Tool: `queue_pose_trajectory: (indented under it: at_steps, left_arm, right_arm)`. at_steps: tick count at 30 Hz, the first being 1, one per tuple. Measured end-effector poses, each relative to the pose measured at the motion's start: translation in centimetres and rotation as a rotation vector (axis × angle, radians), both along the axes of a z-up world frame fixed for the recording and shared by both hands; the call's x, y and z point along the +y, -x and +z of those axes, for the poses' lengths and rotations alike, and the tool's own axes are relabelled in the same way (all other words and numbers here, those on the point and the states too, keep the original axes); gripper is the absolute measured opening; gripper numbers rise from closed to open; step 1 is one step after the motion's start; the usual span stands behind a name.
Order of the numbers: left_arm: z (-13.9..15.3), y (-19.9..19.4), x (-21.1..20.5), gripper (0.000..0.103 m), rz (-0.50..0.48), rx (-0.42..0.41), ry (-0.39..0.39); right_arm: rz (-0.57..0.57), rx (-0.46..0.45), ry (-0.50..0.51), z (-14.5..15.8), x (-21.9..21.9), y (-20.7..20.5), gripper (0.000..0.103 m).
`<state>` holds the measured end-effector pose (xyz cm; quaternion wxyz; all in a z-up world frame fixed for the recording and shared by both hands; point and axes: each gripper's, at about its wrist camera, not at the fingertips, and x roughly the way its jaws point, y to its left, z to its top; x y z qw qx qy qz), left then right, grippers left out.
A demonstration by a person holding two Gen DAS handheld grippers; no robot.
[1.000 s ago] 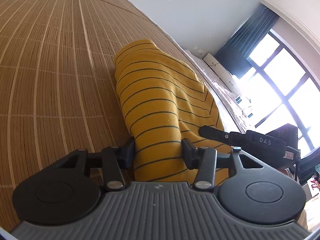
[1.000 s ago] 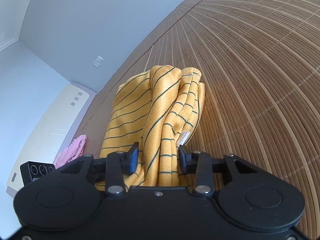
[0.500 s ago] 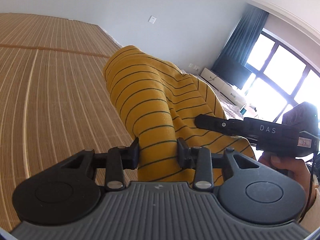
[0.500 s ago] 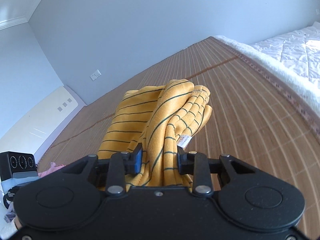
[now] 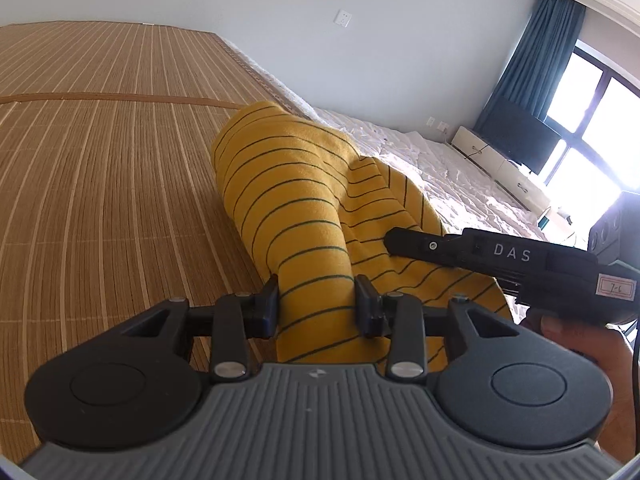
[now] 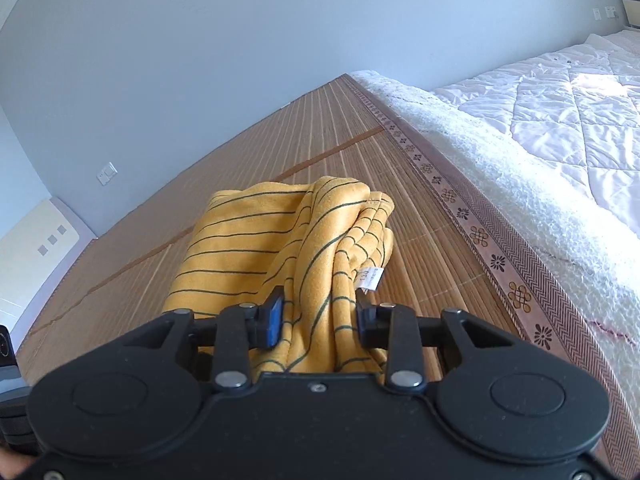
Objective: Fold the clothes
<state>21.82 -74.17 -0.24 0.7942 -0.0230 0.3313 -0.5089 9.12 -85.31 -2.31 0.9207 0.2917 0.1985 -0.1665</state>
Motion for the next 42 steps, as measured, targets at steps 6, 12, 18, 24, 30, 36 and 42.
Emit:
queue_pose_trajectory:
  at_steps: [6,12,18,24,30,36,42]
  left_arm:
    - [1.6,1.8,2.8,0.063,-0.004,-0.168,0.014]
    - [3.7,10.1,4.6,0.066,-0.131,-0.588,-0.051]
    - [1.4,11.7,3.4,0.066,-0.155,-0.618,-0.155]
    - [-1.2,9.8,3.9,0.068,-0.135,-0.6,-0.194]
    - [0.9,12.7,6.1,0.068,-0.128,-0.663,-0.169]
    - [0.6,13.9,6.2,0.068,-0.157,-0.714,-0.223]
    - [-0.1,13.5,6.9,0.068,-0.135,-0.665,-0.245]
  right_arm:
    - [-0.129,-0.044,0.202,3.3,2.4,4.4,0.058]
    - [-0.097,-0.097,0.254,5.7,8.8,9.4,0.03]
    - [-0.129,-0.128,0.058,0.4,8.6,9.4,0.013]
    - [-0.123,-0.119,-0.04,-2.5,6.8,10.1,0.003]
    - [-0.128,-0.153,-0.045,-0.8,7.4,11.4,0.013]
    - [-0.134,-0.114,0.018,-0.8,7.6,10.3,0.02]
    - [-0.123,-0.075,0.048,-0.7,7.8,9.2,0.026]
